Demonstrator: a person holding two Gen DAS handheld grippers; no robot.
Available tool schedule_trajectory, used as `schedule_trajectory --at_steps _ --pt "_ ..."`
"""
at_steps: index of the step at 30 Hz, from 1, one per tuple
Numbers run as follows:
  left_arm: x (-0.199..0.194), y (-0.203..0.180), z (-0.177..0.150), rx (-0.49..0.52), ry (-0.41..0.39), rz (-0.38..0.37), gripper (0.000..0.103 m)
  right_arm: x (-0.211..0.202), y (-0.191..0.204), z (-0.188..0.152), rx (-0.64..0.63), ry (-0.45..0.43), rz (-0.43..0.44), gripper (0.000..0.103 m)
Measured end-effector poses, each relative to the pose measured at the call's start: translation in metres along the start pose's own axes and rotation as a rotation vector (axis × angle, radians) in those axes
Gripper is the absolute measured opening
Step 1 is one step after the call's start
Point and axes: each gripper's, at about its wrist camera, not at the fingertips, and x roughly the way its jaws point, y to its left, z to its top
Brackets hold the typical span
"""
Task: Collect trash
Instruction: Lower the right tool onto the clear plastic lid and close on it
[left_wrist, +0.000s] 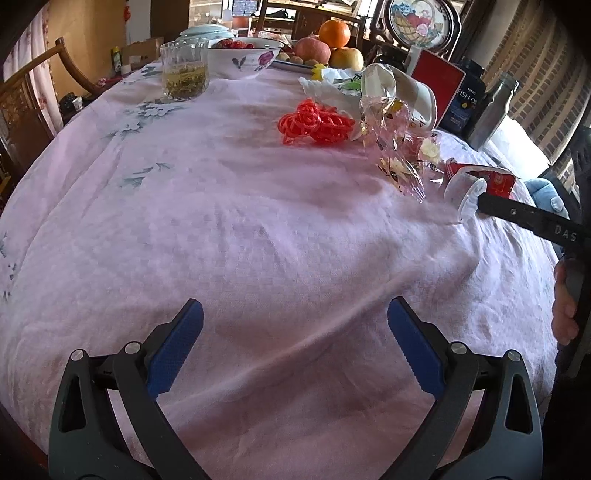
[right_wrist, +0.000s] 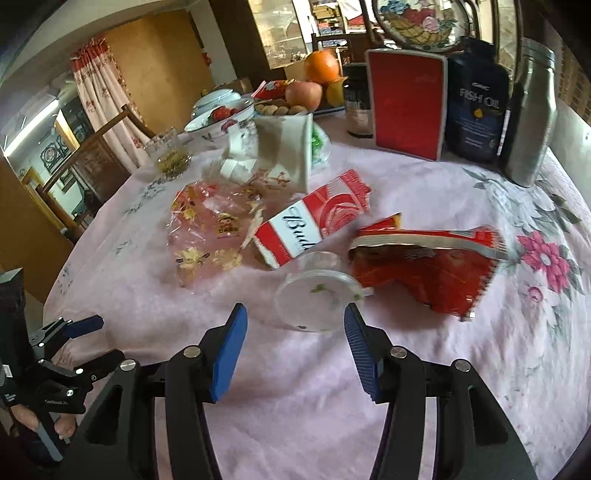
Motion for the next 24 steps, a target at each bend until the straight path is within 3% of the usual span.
schedule_trajectory --at_steps 6,11,14,24 --pt "0.001 -0.006 0.0 0.018 0.002 -0.006 0.096 0.01 0.015 -0.002 -0.022 0.035 -0.037 0.055" --pt "-0.001 -0.005 0.0 0.016 -0.003 -0.012 0.096 0.022 0.029 0.003 -0.054 0.033 -0.171 0.062" --pt "-0.002 0.0 -0.002 0.004 -0.002 -0.012 0.096 0.024 0.03 0.006 -0.05 0.021 -0.224 0.067" --pt "-0.001 0.012 -0.006 -0.023 0.002 -0.03 0.096 0.041 0.018 0.017 -0.041 0.034 -0.323 0.067"
